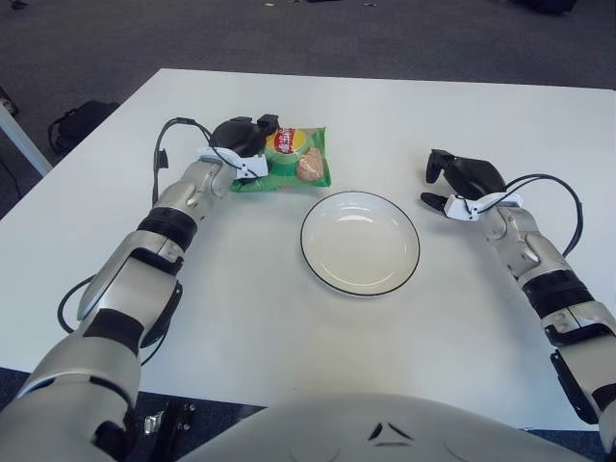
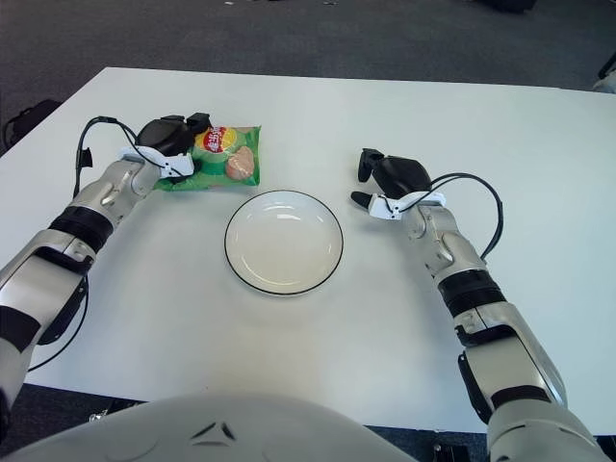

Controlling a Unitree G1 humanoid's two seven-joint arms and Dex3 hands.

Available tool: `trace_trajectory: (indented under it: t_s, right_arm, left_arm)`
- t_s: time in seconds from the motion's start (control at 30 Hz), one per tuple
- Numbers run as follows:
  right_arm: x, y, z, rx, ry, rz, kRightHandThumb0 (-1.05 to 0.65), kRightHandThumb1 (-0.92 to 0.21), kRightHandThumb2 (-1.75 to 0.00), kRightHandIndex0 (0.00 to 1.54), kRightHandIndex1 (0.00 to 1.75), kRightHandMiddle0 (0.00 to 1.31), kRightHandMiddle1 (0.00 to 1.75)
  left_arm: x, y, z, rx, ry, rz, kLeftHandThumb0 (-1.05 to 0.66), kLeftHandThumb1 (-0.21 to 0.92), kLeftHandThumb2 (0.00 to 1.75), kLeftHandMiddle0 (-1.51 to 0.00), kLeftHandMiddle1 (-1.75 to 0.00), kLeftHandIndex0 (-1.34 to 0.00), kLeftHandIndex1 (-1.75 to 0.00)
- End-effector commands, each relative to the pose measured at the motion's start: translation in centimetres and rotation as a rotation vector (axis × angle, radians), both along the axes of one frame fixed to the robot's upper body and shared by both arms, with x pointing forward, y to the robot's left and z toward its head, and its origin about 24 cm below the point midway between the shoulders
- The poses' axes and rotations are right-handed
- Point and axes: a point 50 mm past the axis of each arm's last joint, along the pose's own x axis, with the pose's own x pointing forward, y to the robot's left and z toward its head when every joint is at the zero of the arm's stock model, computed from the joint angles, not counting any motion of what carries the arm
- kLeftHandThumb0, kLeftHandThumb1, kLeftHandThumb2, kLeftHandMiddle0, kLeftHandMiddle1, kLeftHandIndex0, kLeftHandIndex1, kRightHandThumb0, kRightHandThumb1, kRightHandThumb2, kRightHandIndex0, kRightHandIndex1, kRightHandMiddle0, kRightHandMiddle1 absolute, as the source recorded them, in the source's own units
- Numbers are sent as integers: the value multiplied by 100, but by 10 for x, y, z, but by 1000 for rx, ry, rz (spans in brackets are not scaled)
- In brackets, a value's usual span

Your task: Put the snack into the plate.

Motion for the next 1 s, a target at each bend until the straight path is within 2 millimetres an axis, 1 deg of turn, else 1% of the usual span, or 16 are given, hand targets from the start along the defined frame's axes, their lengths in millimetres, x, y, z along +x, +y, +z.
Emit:
trace_trajectory:
  t_s: [0.0, 0.07, 0.17, 0.27, 0.43, 0.6, 0.67, 0.77, 0.87, 0.97]
  right_arm:
    - [-25, -7, -55, -51, 234, -22, -1, -48, -107, 58, 155, 30, 175]
    - [-25, -8, -55, -53, 235, -21, -1, -48, -107, 58, 154, 30, 175]
    - [-25, -9, -56, -58, 236, -20, -1, -49, -106, 58, 154, 30, 175]
    - [-24, -11, -57, -66, 238, -19, -1, -50, -104, 57, 154, 29, 175]
    - [-24, -13, -58, -72, 238, -21, -1, -53, -101, 55, 154, 27, 175]
    - [-24, -15, -59, -72, 238, -22, -1, -54, -100, 54, 154, 26, 175]
    - [-24, -16, -59, -71, 240, -22, -1, -53, -101, 55, 153, 28, 175]
    - [-24, -18, -60, -69, 241, -22, -1, -51, -102, 56, 153, 29, 175]
    - [-24, -20, -60, -70, 243, -20, -1, -49, -106, 57, 156, 29, 175]
    - [-23, -22, -61, -70, 241, -21, -1, -47, -110, 57, 159, 29, 175]
  left_arm:
    - [-2, 7, 18, -49, -54, 8, 0, -10, 172, -97, -157, -71, -175]
    - [-4, 5, 27, -79, -89, 2, 0, -10, 173, -97, -157, -71, -175]
    - [-10, -4, 44, -137, -172, -12, 0, -12, 174, -98, -156, -72, -175]
    - [-21, -19, 64, -212, -248, -35, 0, -12, 174, -98, -157, -72, -175]
    - [-36, -31, 77, -270, -301, -56, 0, -11, 175, -96, -160, -72, -175]
    - [-48, -38, 79, -290, -307, -75, 0, -9, 175, -94, -165, -70, -175]
    - [-55, -44, 79, -311, -309, -130, 0, -9, 175, -93, -166, -70, -175]
    - [-61, -49, 78, -342, -307, -189, 0, -8, 175, -91, -169, -69, -175]
    - [-73, -58, 70, -393, -306, -281, 0, -7, 175, -91, -171, -68, -175]
    - [-77, -63, 70, -396, -315, -331, 0, -7, 175, -91, -170, -68, -175]
